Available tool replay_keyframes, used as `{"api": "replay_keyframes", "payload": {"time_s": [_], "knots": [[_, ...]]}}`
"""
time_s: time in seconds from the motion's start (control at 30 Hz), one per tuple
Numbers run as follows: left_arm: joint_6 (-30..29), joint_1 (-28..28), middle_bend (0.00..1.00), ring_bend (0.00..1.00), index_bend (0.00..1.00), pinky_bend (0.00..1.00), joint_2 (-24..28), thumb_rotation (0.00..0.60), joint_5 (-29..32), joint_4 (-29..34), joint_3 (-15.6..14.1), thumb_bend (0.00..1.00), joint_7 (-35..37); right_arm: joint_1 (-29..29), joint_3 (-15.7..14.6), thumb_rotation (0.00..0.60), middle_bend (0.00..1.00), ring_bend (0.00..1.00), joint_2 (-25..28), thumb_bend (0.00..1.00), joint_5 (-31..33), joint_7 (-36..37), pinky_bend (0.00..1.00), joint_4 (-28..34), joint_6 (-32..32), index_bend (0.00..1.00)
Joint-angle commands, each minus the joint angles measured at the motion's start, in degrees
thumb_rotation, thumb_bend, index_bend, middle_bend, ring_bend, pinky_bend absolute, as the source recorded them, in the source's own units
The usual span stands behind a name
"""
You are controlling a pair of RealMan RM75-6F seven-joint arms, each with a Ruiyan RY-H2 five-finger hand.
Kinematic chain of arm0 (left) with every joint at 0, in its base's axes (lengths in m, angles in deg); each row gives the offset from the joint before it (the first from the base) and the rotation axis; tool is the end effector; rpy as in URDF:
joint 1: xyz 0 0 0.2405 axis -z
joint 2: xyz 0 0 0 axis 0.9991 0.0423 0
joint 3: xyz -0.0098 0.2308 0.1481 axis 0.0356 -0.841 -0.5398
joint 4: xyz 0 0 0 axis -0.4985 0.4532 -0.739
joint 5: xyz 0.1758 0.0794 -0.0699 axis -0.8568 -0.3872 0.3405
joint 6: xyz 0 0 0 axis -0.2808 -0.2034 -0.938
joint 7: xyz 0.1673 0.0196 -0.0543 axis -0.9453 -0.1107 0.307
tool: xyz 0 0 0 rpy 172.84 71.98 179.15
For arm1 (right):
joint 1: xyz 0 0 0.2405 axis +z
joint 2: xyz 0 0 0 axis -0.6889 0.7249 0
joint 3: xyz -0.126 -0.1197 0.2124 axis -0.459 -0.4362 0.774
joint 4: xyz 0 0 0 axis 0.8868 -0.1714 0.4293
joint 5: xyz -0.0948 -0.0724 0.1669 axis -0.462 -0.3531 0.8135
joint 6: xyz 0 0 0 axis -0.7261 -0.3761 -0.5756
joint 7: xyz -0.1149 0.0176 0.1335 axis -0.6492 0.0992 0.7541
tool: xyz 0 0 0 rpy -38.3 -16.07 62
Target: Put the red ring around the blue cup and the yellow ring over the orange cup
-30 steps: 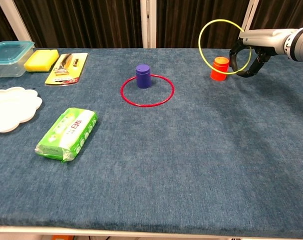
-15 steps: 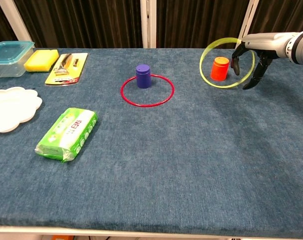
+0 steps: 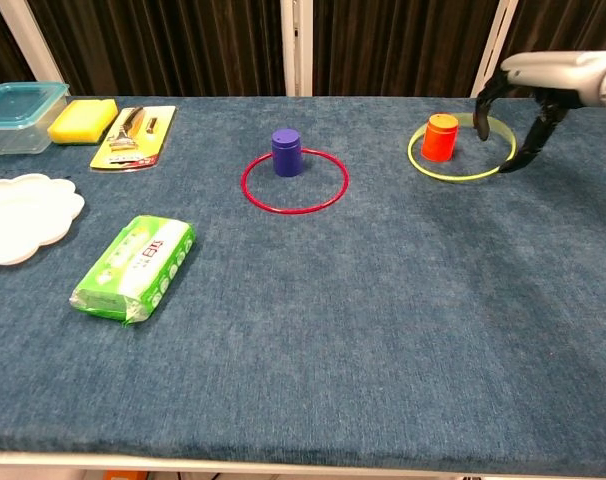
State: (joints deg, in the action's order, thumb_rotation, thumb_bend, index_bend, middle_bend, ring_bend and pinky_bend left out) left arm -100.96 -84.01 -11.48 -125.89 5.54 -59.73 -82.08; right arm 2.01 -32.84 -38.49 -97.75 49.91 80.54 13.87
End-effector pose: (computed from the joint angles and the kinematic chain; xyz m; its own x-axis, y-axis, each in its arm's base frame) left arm -0.3436 0.2031 0.1448 0.4339 0.0533 0.8994 0.8985 0.0488 -0.4363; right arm -0.2112 -0.4416 0.0458 0.4580 -0.3265 0.8268 -0.8837 -0.2685 0.3834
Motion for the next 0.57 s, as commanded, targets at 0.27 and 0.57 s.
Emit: {"api": "replay_keyframes", "payload": {"time_s": [0.27,0.57], "knots": [[-0.50,0.42,0.05,0.00,0.06,0.00,-0.66,0.600,-0.36,-0.93,0.67,0.10,0.47,-22.44,-8.06,0.600,0.29,0.09,9.31,0.09,-16.82,3.24,0.07,15.98,35.24,0.30],[-0.53,0.92,0.05,0.00,0.06,0.00,-0.90,0.600,-0.74,-0.05,0.90,0.10,-0.61,-33.96,-12.08,0.600,0.23,0.02,10.89,0.09,-22.32,6.71,0.04,17.13,48.79,0.20]]}}
